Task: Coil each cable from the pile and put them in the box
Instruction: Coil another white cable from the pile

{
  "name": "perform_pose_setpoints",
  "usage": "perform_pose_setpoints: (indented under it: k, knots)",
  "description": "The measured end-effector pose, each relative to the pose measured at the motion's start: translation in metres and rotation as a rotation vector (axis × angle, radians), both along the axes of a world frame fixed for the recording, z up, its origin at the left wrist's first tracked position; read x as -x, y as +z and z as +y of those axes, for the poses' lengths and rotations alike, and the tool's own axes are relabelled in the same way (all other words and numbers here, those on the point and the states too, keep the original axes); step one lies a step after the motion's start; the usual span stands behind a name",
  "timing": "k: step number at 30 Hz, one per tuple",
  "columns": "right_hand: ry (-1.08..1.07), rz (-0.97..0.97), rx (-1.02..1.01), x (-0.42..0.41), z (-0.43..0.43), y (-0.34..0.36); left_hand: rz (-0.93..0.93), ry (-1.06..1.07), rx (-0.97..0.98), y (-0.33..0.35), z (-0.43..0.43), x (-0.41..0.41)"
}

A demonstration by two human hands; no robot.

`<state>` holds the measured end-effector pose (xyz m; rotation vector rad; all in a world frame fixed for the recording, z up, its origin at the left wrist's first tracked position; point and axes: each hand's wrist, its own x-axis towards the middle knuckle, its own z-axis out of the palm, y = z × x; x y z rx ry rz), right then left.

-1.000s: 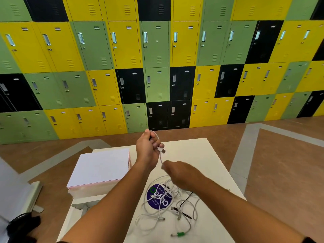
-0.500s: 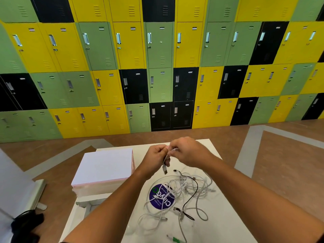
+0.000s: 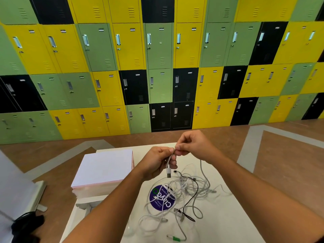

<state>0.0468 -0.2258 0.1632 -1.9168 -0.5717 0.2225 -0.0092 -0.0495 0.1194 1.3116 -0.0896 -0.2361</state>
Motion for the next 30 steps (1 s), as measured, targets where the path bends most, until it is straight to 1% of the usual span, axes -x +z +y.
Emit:
perform_pose_setpoints:
  k: [5,9,11,16,20,22,25,28,30]
  knots:
    - [-0.002,-0.049,0.019,-0.001,0.002,0.002,-0.075,0.139,-0.030,-0.002,-0.004,0.000]
    - [-0.022,-0.054,-0.049,-0.004,0.005,0.003,-0.124,0.175,-0.082,0.003,-0.013,0.000]
    - [-0.039,-0.064,-0.070,-0.007,0.005,0.002,-0.116,0.186,-0.090,0.005,-0.017,-0.001]
    - [-0.039,-0.057,-0.100,-0.008,0.003,-0.001,-0.059,0.137,-0.003,0.012,-0.018,0.001]
    - [-0.071,-0.024,-0.141,-0.007,0.000,-0.010,-0.051,0.178,0.015,0.014,-0.018,-0.002]
    - [-0.084,0.043,-0.130,-0.004,-0.001,-0.015,-0.061,0.240,0.056,0.016,-0.017,-0.005]
    - [-0.063,0.157,-0.085,0.006,0.001,-0.025,-0.071,0.315,0.173,0.018,-0.017,-0.008]
    - [-0.061,0.268,-0.054,0.018,0.010,-0.035,-0.012,0.330,0.310,0.020,-0.021,-0.011]
    - [-0.060,0.328,-0.030,0.024,0.015,-0.040,0.053,0.351,0.435,0.020,-0.023,-0.014]
